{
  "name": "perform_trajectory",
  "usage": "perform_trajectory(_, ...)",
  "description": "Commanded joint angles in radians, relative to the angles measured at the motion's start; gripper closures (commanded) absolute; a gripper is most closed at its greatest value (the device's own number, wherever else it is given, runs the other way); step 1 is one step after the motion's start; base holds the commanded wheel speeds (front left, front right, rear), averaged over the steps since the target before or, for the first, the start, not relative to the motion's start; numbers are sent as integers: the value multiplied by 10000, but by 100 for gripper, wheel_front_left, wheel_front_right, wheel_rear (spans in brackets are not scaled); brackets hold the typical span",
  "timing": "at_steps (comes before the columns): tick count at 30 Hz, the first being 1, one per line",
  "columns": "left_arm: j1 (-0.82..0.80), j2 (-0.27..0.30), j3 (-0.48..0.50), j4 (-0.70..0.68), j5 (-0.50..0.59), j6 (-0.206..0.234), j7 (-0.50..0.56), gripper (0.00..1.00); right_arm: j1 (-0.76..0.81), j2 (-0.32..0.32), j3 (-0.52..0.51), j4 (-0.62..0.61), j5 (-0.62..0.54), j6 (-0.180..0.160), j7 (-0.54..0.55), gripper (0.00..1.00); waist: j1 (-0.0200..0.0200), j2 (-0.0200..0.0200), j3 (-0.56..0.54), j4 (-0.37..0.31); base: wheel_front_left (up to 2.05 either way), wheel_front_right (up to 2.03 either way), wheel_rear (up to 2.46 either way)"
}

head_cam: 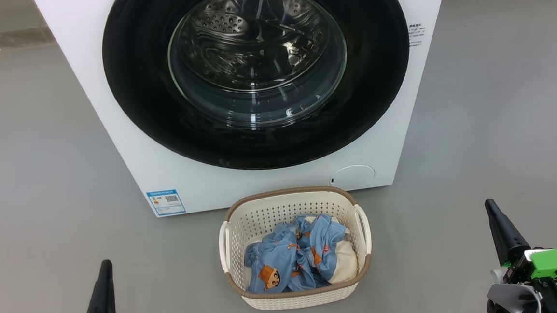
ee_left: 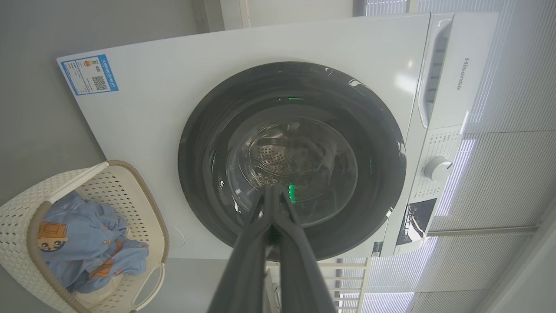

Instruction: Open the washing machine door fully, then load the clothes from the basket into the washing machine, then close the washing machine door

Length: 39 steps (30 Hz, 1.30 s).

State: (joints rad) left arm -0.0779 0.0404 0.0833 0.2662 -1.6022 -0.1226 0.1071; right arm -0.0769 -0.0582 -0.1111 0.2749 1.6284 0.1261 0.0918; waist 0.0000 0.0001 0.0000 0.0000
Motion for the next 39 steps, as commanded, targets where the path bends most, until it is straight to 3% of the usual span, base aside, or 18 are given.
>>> perform_trajectory(1, -383, 103, 319, -150, -53, -76, 69, 100, -377, -60, 151, -241, -47, 46, 70, 100, 0, -1, 0, 0, 0, 0, 0)
perform_trajectory(27, -383, 102, 320, -150, -52, -76, 70, 100, -379, -44, 128, -239, -67, 46, 88, 100, 0, -1, 0, 0, 0, 0, 0)
perform_trajectory(28, -1, -2, 2, 1, -1, 2, 0, 0, -2, 13, -28, 2, -2, 0, 40, 0, 0, -1, 0, 0, 0, 0, 0)
perform_trajectory(39, 80, -90, -100, 204, 15, 8, -146, 0, 109, 127, 125, 184, 106, 1, -102, 0, 11, -1, -5, 2, 0, 0, 0)
